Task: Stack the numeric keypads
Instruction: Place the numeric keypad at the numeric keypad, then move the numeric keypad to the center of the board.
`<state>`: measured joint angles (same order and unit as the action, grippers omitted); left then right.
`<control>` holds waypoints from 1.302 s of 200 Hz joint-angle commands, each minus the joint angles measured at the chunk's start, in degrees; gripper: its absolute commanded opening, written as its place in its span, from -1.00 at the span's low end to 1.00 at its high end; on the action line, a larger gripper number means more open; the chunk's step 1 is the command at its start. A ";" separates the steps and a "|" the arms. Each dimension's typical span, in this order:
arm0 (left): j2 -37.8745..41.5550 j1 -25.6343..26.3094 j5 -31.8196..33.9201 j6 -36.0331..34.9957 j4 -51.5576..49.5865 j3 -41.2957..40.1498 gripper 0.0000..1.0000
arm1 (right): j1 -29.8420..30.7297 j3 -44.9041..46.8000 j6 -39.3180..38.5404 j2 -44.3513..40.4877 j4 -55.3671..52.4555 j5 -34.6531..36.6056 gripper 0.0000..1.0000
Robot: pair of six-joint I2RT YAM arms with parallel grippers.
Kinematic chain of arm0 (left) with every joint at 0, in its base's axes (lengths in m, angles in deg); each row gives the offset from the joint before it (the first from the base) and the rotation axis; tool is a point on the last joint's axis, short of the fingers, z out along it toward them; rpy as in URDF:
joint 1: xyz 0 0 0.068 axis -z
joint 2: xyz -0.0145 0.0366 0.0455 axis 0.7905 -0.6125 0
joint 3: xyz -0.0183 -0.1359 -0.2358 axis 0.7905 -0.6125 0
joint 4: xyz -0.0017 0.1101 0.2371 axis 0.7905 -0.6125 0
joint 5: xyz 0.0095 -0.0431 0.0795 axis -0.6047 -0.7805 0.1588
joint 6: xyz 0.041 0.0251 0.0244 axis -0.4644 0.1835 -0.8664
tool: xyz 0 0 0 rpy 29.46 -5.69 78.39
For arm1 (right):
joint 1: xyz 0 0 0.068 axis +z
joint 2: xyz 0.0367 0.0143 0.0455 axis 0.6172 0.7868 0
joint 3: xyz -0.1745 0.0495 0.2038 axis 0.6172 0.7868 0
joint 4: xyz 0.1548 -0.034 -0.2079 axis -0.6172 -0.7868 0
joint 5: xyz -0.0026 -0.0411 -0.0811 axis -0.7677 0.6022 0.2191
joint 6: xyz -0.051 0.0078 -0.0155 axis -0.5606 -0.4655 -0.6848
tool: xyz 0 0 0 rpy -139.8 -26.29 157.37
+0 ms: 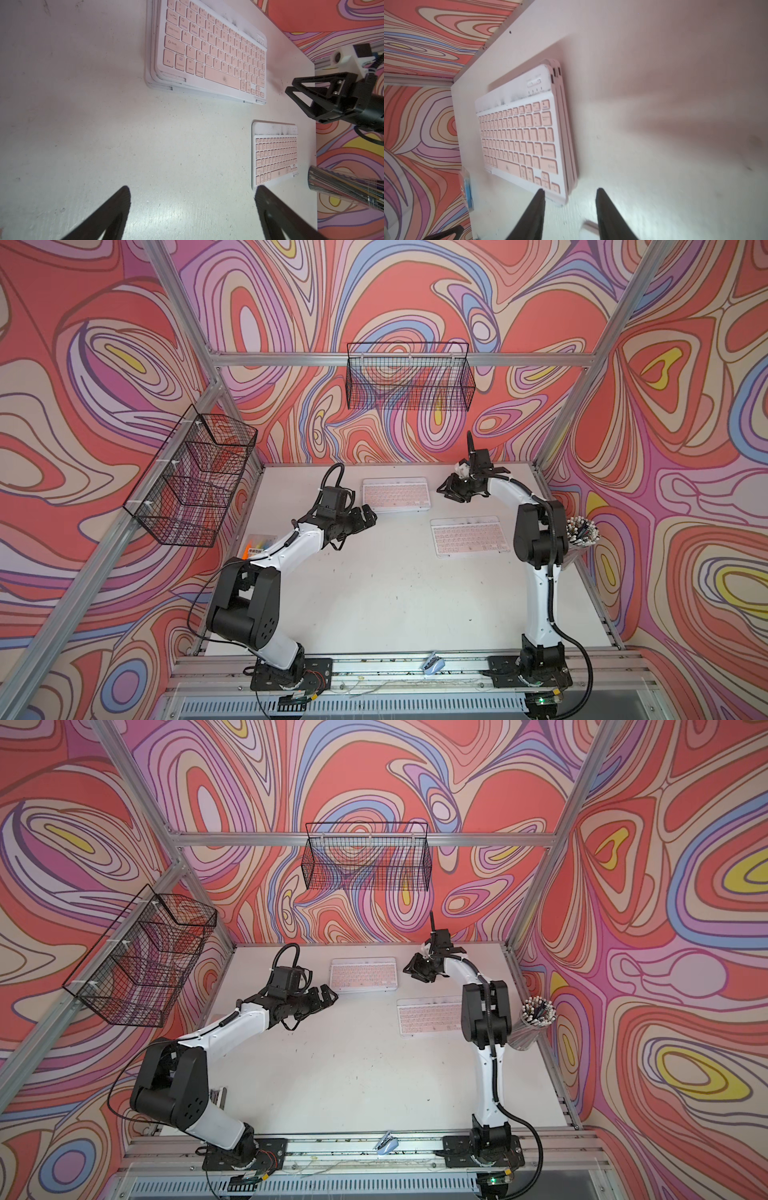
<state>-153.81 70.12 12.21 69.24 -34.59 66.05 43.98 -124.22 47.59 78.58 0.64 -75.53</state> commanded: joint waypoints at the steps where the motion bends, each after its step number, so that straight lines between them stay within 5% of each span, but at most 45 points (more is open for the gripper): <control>1: 2.28 0.90 1.77 0.22 -0.45 -1.38 0.92 | -1.43 8.09 -2.22 -7.47 4.17 4.89 -0.13; 48: 4.37 3.20 4.75 -1.10 -0.96 -3.78 0.92 | -6.19 26.03 -0.77 -20.05 8.94 8.29 -0.08; 97: 1.94 5.26 6.89 -3.38 -1.11 -3.80 0.92 | -7.98 31.33 -3.12 -29.19 4.84 16.05 0.30; 143: 0.78 5.64 5.70 -3.84 -0.90 -3.61 0.91 | -10.59 37.47 -2.79 -34.96 5.80 22.88 0.42; 260: 2.79 6.82 6.99 -3.71 -1.47 -5.45 0.91 | -13.05 41.06 -1.72 -30.66 3.06 24.48 0.54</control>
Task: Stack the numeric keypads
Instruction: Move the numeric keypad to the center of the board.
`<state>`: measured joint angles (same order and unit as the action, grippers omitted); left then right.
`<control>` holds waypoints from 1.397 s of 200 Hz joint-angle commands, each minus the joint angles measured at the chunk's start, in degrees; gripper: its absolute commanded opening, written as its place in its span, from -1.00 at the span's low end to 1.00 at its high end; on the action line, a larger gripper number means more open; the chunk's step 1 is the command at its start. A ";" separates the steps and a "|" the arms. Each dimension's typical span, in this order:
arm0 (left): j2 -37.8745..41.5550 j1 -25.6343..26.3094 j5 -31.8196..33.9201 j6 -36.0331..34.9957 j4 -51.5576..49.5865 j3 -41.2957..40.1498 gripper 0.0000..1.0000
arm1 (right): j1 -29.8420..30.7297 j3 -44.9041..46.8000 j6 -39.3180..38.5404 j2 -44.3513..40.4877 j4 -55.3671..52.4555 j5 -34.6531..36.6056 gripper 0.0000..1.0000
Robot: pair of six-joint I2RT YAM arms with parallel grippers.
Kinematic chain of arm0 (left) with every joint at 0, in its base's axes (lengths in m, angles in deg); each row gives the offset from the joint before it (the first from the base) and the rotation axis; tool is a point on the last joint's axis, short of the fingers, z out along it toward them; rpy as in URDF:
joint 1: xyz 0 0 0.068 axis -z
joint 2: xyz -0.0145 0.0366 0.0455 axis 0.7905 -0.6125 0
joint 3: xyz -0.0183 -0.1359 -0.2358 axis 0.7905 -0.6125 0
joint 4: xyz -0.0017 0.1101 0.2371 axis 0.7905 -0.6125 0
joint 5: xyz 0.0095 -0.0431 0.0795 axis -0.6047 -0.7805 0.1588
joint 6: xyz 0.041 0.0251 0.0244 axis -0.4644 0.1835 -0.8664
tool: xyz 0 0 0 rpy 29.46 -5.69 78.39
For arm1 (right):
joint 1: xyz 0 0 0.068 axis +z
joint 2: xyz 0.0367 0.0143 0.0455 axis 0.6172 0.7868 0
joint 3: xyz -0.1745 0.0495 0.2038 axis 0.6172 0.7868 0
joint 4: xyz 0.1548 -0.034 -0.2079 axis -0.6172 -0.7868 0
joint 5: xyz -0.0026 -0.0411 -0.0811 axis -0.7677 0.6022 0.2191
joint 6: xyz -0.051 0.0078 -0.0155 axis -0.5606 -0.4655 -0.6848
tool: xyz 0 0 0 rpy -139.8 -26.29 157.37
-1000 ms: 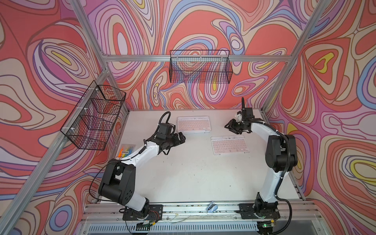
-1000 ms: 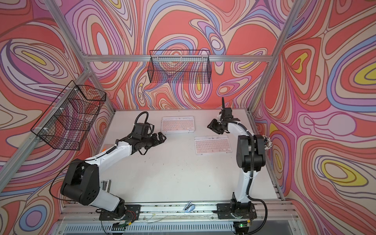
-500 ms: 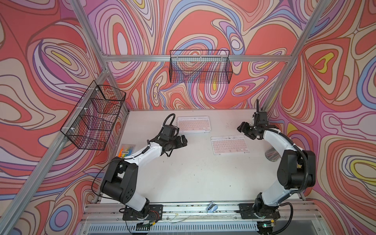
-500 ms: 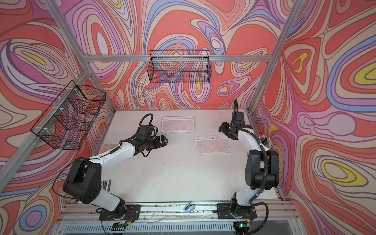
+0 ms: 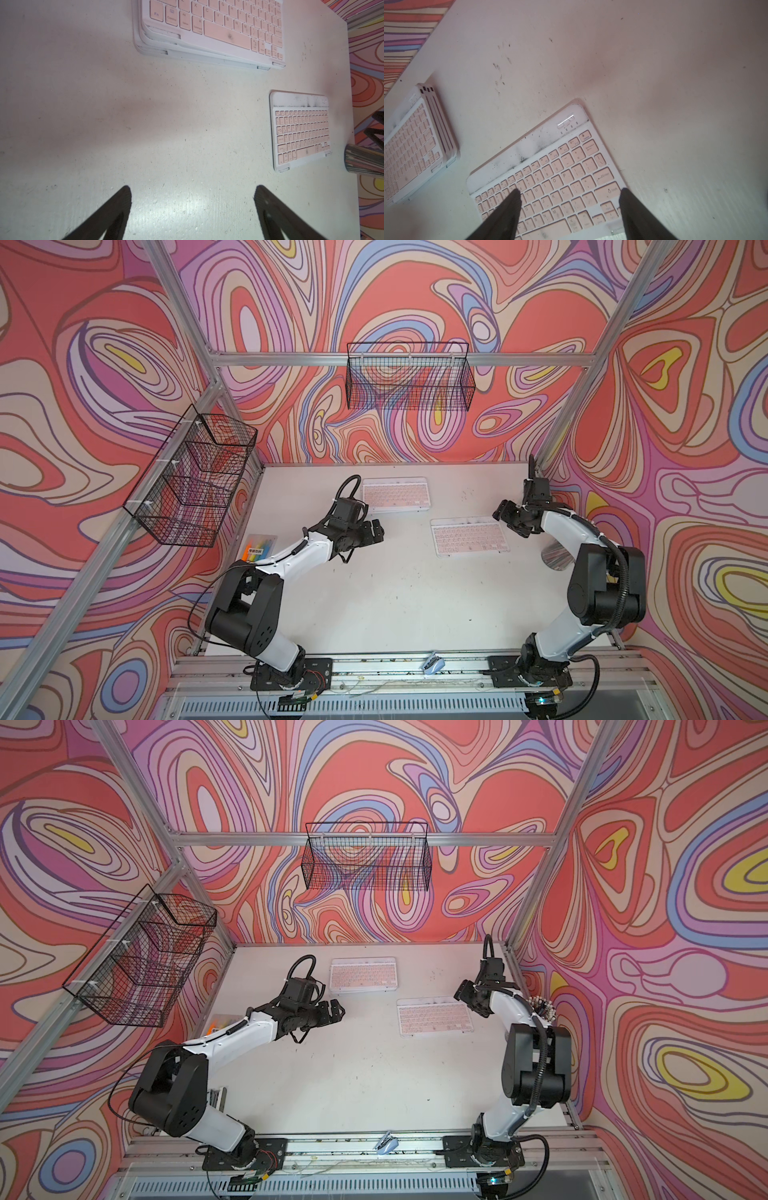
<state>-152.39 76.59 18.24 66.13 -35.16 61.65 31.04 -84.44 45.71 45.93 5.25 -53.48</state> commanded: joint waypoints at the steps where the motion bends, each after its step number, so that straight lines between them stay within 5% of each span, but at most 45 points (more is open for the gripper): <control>1: 1.38 0.39 0.99 -0.62 -0.90 -1.10 0.91 | -0.12 1.31 0.15 2.08 -1.53 2.47 0.54; 131: -0.78 1.20 -0.46 -0.37 2.17 -1.50 0.89 | -0.14 -4.02 -0.46 12.47 -3.92 2.67 0.53; 187: 0.94 1.14 0.50 -1.31 0.88 -2.90 0.89 | 1.30 -3.98 -3.04 14.36 -3.40 -6.71 0.49; 279: 1.08 1.13 1.52 -1.46 1.60 -4.23 0.89 | 16.52 -6.45 -2.07 16.68 -5.02 -9.75 0.43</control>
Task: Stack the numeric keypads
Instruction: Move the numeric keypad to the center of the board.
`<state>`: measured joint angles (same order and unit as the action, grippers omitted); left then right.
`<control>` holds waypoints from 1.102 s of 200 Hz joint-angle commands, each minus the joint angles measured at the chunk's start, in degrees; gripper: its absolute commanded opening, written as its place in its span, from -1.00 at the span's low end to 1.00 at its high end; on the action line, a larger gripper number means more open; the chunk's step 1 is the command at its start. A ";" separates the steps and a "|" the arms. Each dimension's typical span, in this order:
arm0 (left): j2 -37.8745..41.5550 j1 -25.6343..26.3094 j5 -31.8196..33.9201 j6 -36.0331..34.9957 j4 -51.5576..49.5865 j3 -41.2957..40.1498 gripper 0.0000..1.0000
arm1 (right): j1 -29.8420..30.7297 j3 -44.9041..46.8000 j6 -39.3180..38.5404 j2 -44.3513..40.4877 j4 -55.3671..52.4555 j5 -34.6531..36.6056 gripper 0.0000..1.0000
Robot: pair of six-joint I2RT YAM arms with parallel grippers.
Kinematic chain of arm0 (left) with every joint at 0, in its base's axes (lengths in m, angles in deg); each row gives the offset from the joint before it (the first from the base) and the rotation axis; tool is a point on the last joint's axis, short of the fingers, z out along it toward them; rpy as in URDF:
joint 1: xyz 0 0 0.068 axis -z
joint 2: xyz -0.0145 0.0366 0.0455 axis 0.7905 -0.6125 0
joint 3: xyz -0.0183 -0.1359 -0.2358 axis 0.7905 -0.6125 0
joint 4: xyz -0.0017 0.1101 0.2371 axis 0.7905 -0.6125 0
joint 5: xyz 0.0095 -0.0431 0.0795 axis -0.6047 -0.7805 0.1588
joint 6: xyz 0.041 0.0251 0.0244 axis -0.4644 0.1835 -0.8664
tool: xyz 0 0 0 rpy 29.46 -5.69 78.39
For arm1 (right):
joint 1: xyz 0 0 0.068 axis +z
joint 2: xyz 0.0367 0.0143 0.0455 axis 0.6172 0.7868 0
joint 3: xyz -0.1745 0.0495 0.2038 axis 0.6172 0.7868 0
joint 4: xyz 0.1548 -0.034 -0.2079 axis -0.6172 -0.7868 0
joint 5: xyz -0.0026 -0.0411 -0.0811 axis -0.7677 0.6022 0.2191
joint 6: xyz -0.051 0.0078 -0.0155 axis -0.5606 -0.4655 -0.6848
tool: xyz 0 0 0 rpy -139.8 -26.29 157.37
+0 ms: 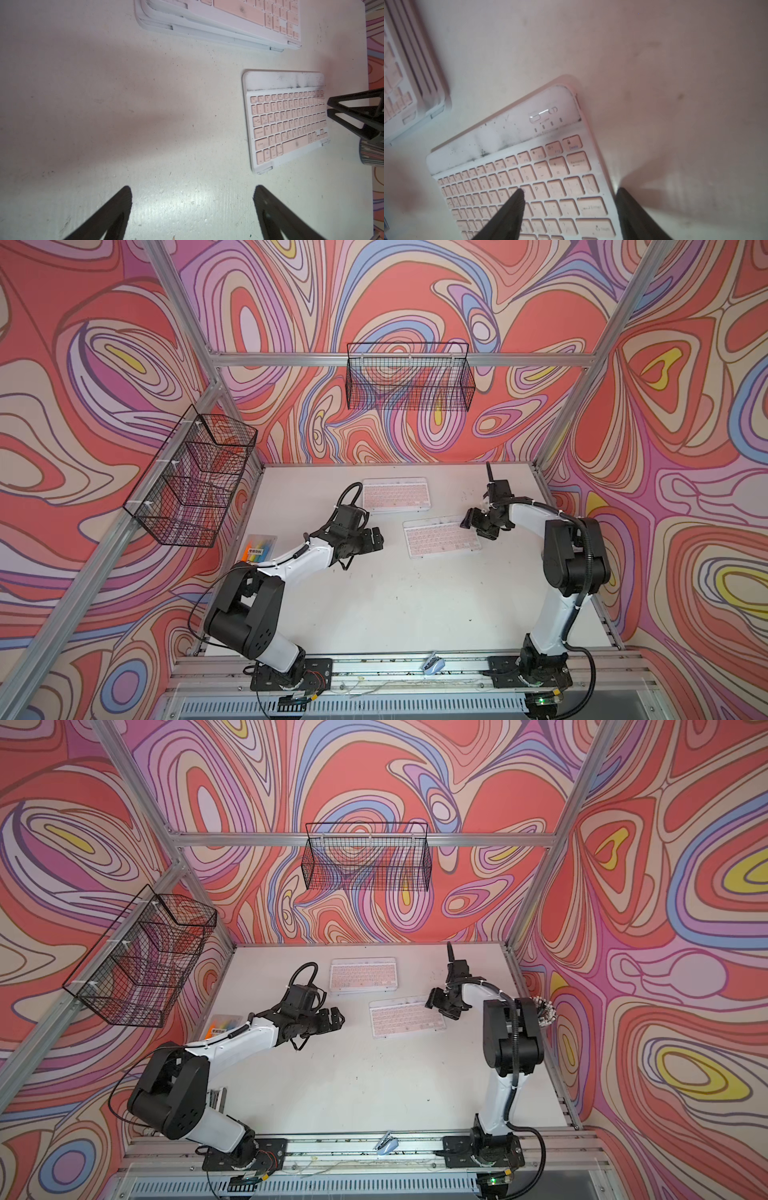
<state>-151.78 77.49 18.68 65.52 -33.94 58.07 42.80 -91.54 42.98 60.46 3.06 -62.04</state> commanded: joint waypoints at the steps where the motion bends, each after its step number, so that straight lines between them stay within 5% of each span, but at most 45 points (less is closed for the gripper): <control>1: 0.49 0.23 1.09 -0.87 0.36 -0.64 0.89 | 4.96 0.77 0.76 2.14 -2.79 -1.20 0.43; 53: 0.81 0.25 1.61 -0.99 -0.11 -0.60 0.89 | 14.95 0.99 4.54 3.84 0.16 0.23 0.42; 80: 1.23 0.31 1.56 -1.02 -0.52 -0.47 0.89 | 15.09 -0.23 3.91 4.58 -0.01 6.17 0.43; 220: 0.46 0.15 6.78 -3.03 -1.61 1.52 0.91 | 15.08 -3.73 4.11 3.59 -0.43 12.03 0.45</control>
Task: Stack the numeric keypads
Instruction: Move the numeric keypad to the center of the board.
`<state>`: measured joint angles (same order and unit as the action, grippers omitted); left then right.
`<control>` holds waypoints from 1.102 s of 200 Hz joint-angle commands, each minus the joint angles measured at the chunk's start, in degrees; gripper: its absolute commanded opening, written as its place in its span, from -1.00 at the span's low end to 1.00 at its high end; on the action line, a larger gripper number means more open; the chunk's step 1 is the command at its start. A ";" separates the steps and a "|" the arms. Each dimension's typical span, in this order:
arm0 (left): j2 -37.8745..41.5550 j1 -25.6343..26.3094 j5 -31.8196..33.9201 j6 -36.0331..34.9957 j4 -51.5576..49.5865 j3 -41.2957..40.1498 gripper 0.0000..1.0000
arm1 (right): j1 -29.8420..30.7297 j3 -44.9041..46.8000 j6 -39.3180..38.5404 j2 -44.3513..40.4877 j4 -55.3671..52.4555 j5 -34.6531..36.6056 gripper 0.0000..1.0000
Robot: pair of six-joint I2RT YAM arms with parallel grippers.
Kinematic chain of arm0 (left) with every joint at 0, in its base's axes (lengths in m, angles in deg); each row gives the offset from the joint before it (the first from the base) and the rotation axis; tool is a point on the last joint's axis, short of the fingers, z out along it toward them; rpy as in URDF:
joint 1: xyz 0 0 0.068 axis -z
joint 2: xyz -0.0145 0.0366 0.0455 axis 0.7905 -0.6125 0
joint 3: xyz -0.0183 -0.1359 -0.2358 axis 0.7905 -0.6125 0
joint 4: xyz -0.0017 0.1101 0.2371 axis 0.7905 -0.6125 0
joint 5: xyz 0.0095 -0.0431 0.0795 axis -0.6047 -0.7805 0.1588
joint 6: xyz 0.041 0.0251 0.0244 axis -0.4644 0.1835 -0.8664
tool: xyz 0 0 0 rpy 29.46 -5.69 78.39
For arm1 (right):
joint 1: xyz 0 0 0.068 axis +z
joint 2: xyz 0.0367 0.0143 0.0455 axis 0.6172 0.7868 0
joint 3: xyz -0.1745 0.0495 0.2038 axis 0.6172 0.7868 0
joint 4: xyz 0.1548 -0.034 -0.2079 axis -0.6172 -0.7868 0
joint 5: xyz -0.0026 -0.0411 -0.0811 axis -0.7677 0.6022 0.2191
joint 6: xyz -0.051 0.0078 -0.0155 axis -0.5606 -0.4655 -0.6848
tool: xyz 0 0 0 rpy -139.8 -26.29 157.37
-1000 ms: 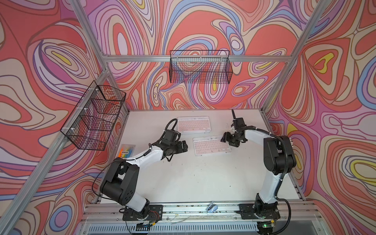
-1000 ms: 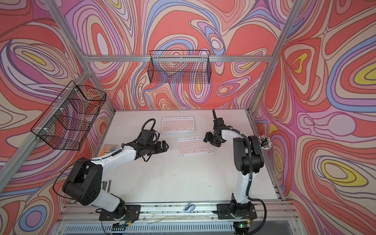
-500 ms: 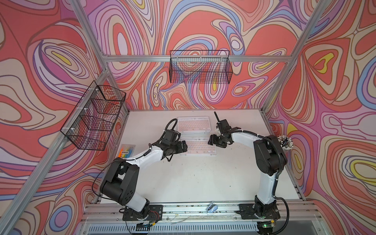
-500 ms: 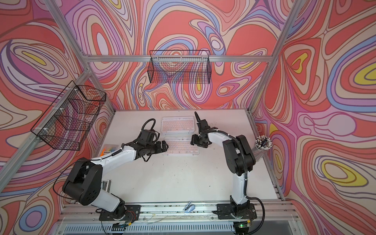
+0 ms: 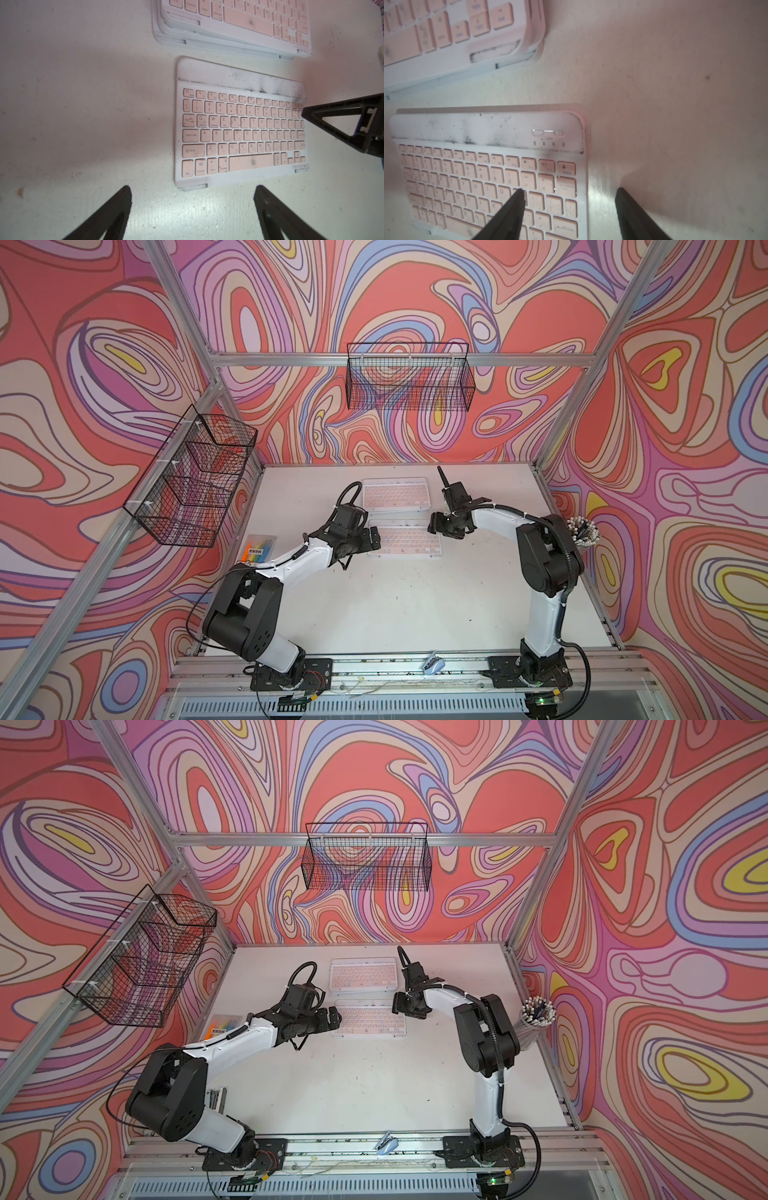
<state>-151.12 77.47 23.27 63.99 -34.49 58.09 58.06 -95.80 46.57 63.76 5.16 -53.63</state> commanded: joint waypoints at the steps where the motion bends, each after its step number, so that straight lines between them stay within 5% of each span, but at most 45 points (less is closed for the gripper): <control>1: -0.26 0.17 2.16 -1.49 -1.06 1.52 0.91 | -0.17 0.60 0.48 0.22 -2.50 3.76 0.45; 56: -3.08 0.23 3.56 -3.37 -1.66 4.84 0.92 | -0.21 3.79 -0.53 -4.11 1.09 5.78 0.77; 220: -15.95 3.35 8.20 -4.60 -14.30 19.21 0.93 | 8.07 -12.68 17.45 6.39 -15.91 25.71 0.66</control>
<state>-165.87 80.70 30.06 60.38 -45.41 74.94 64.90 -104.72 59.59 66.60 -4.02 -31.49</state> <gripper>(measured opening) 0.964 0.827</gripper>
